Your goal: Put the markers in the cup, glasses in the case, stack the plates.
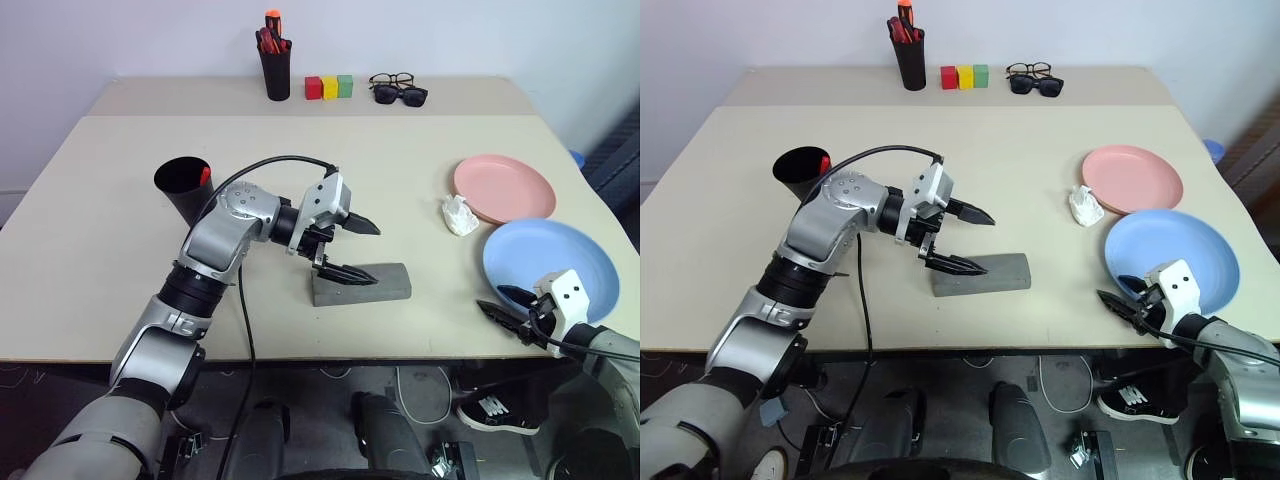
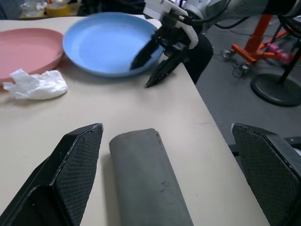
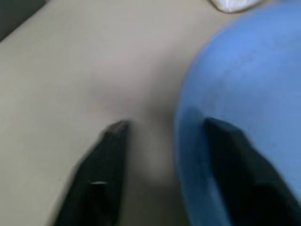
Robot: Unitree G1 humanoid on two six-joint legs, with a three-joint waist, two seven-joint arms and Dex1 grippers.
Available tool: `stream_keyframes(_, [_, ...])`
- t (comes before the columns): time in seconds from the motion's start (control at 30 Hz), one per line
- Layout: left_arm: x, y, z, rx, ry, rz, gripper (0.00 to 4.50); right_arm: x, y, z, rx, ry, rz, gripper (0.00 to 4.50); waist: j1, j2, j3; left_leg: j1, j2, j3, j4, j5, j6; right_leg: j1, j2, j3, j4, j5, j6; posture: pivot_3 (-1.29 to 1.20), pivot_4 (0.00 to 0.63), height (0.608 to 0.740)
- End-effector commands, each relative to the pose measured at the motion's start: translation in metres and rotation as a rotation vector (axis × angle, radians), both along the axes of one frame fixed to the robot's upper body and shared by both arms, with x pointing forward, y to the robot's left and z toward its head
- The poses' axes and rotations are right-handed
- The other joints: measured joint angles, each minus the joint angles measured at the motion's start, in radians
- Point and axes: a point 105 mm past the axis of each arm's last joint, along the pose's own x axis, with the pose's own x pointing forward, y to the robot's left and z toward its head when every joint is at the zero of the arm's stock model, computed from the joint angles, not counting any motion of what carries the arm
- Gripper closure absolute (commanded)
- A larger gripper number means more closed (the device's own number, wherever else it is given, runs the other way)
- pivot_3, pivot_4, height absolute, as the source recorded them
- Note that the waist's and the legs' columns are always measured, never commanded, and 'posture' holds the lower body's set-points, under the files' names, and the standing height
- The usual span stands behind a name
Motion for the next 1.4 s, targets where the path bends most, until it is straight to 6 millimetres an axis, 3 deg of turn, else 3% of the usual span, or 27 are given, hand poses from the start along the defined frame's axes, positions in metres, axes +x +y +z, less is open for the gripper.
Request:
stream_keyframes(0.03, [0.000, 0.000, 0.016, -0.025, -0.061, 0.001, 0.00, -0.001, -0.008, -0.006, -0.041, 0.033, -0.014, 3.90, 0.000, 0.000, 0.000, 0.000, 0.000, 0.000, 0.000, 0.000, 0.000, 0.000, 0.000, 0.000, 0.000, 0.000, 0.000, 0.00, 0.150, 0.740])
stream_keyframes(0.07, [0.001, 0.001, 0.016, -0.024, -0.061, 0.004, 0.00, -0.001, -0.009, -0.006, -0.049, 0.031, -0.019, 4.34, -0.001, -0.001, 0.000, 0.000, 0.000, 0.000, 0.000, 0.000, 0.000, 0.000, 0.000, 0.000, 0.000, 0.000, 0.000, 0.00, 0.150, 0.740])
stream_keyframes(0.1, [0.001, 0.002, 0.016, -0.023, -0.063, 0.007, 0.00, 0.000, -0.010, -0.006, -0.059, 0.029, -0.022, 4.43, -0.001, -0.001, -0.001, 0.000, 0.000, 0.000, 0.000, 0.000, 0.000, 0.001, 0.000, 0.000, 0.000, 0.000, 0.000, 0.00, 0.150, 0.740])
stream_keyframes(0.37, [0.001, 0.003, 0.015, -0.027, -0.069, 0.017, 0.00, 0.001, -0.014, -0.001, -0.090, -0.005, -0.029, 4.43, 0.000, -0.002, -0.001, 0.001, 0.000, 0.000, 0.002, 0.000, 0.000, 0.003, 0.000, 0.000, -0.001, 0.000, 0.000, 0.00, 0.150, 0.740])
stream_keyframes(0.63, [0.001, 0.003, 0.013, -0.043, -0.059, 0.045, 0.00, 0.008, 0.002, 0.037, -0.060, -0.144, 0.050, 4.43, -0.001, -0.002, -0.001, 0.001, 0.000, 0.000, 0.001, 0.000, 0.000, 0.002, 0.000, 0.000, -0.001, 0.000, 0.000, 0.00, 0.150, 0.740])
stream_keyframes(0.83, [0.001, 0.005, 0.011, -0.051, -0.053, 0.072, 0.00, 0.019, 0.004, 0.044, -0.068, -0.164, 0.055, 4.43, -0.002, -0.001, -0.001, 0.001, 0.000, 0.000, 0.000, 0.000, 0.000, 0.001, 0.000, 0.000, -0.001, 0.000, 0.000, 0.00, 0.150, 0.740])
stream_keyframes(1.13, [0.002, 0.011, 0.012, -0.057, -0.055, 0.120, 0.00, 0.053, 0.016, 0.097, -0.108, -0.328, 0.161, 4.43, -0.007, 0.000, 0.000, 0.001, 0.000, 0.000, 0.000, 0.000, 0.000, 0.001, 0.000, 0.000, 0.000, 0.000, 0.000, 0.00, 0.150, 0.740])
stream_keyframes(1.4, [-0.002, 0.020, 0.011, -0.075, -0.044, 0.199, 0.00, 0.093, 0.025, 0.122, -0.240, -0.394, 0.278, 4.43, -0.027, 0.000, 0.000, 0.001, 0.000, 0.000, 0.000, 0.000, 0.000, 0.001, 0.000, 0.000, -0.001, 0.000, 0.001, 0.00, 0.150, 0.740])
